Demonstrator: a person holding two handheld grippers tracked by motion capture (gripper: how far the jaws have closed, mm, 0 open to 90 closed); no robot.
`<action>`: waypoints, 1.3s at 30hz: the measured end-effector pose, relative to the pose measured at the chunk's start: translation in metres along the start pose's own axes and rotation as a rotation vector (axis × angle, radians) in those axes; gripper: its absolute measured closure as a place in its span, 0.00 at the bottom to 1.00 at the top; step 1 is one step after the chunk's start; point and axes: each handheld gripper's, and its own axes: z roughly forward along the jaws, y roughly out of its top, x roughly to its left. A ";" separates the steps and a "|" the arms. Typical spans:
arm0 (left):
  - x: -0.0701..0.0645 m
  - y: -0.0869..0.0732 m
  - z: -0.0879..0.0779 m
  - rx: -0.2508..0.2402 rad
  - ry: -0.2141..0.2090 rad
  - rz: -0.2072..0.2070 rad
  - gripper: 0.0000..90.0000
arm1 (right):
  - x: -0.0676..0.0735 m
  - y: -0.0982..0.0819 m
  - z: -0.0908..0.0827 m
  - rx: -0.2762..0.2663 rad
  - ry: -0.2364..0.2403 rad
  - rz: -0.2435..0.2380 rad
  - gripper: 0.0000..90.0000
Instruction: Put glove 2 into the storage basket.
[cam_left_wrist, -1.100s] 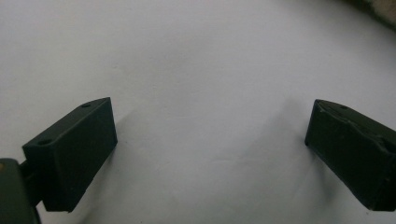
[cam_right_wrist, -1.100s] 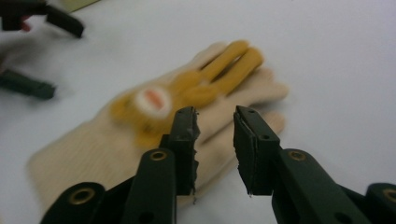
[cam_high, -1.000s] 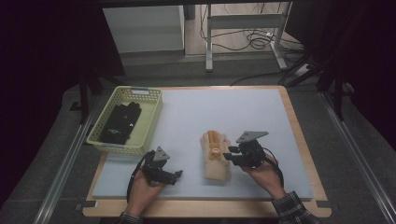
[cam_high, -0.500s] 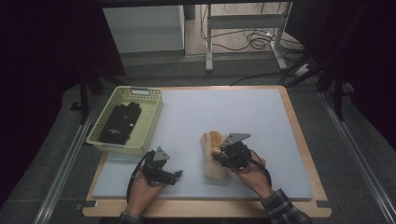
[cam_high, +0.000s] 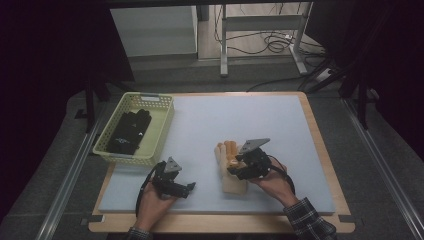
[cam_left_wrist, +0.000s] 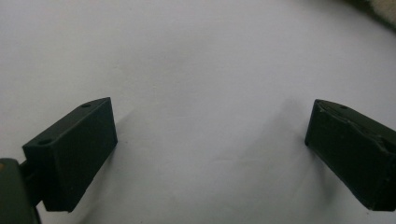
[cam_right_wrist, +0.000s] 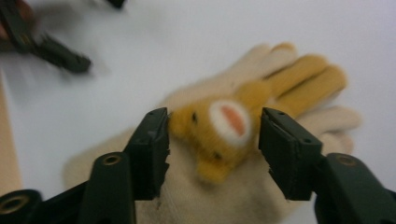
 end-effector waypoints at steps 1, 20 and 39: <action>0.000 0.000 0.000 0.001 0.000 0.001 0.03 | -0.003 0.003 -0.005 -0.021 -0.006 0.011 0.45; 0.000 0.000 0.000 0.001 -0.001 -0.001 0.03 | -0.034 0.020 0.056 0.056 -0.155 0.120 0.91; 0.000 0.000 0.000 0.003 -0.002 0.001 0.03 | -0.038 0.022 0.021 -0.026 -0.127 0.105 0.67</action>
